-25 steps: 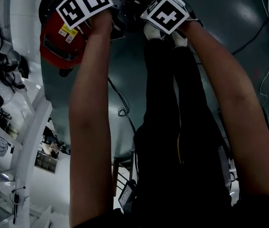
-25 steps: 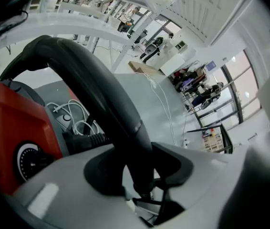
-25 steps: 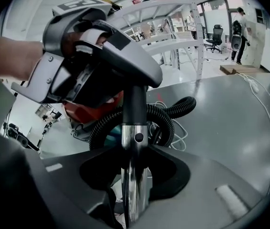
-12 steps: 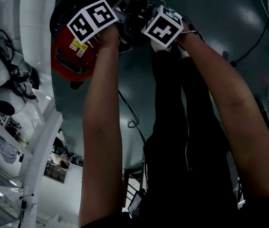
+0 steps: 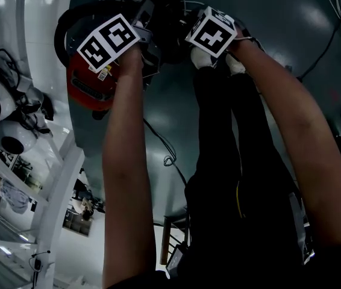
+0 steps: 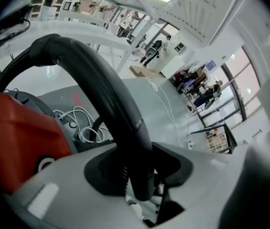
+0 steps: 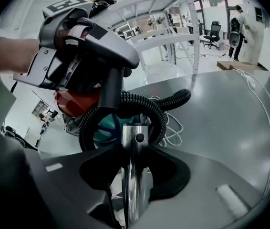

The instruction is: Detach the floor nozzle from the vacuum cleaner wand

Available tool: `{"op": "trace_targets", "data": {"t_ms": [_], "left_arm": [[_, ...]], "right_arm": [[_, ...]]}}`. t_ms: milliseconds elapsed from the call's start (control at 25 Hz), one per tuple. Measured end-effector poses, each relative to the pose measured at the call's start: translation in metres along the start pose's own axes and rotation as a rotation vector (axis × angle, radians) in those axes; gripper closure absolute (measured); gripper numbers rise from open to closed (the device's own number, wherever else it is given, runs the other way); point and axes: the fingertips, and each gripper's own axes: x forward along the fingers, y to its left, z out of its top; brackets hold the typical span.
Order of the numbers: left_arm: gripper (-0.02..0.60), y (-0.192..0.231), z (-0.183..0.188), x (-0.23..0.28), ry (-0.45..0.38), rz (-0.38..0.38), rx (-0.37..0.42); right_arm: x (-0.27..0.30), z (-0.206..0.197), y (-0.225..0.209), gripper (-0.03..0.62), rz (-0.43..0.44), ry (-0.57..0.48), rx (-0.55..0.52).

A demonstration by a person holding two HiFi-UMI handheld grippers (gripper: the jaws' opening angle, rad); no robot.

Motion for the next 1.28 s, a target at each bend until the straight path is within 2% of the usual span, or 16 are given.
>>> {"op": "trace_targets", "data": {"t_ms": [240,520,640,840,1040,1120,1160,1200,1280], "left_arm": [[0.419,-0.009,-0.018,-0.001,0.025,-0.012,0.002],[0.419,-0.013,-0.029,-0.006,-0.007,-0.018,-0.039],[0.42,-0.012,-0.035,-0.007,-0.021,-0.003,-0.024],[0.424,-0.017,-0.056,0.001,0.011,0.029,-0.027],[0.425,-0.015,-0.075,0.003,0.038,0.063,0.008],[0.431,-0.012,-0.079,0.004,0.032,0.059,-0.02],[0.436,-0.011,-0.079,0.004,0.025,0.055,-0.036],[0.437,-0.009,-0.08,0.005,0.021,0.053,-0.047],[0.439,-0.008,-0.083,0.007,0.026,0.057,-0.057]], "right_arm": [[0.001,-0.001,-0.01,0.424,-0.032,-0.013,0.007],[-0.001,-0.003,-0.023,0.422,-0.057,-0.006,0.026],[0.001,0.0,-0.025,0.422,-0.061,0.001,0.021],[0.003,-0.004,-0.029,0.421,-0.071,0.013,0.01],[0.007,-0.001,-0.031,0.422,-0.093,0.012,-0.017],[0.007,-0.002,-0.033,0.441,-0.11,0.019,-0.043],[0.007,-0.003,-0.034,0.472,-0.119,0.026,-0.062],[0.007,-0.003,-0.034,0.548,-0.127,0.033,-0.084],[0.008,-0.007,-0.032,0.532,-0.122,0.051,-0.121]]}}
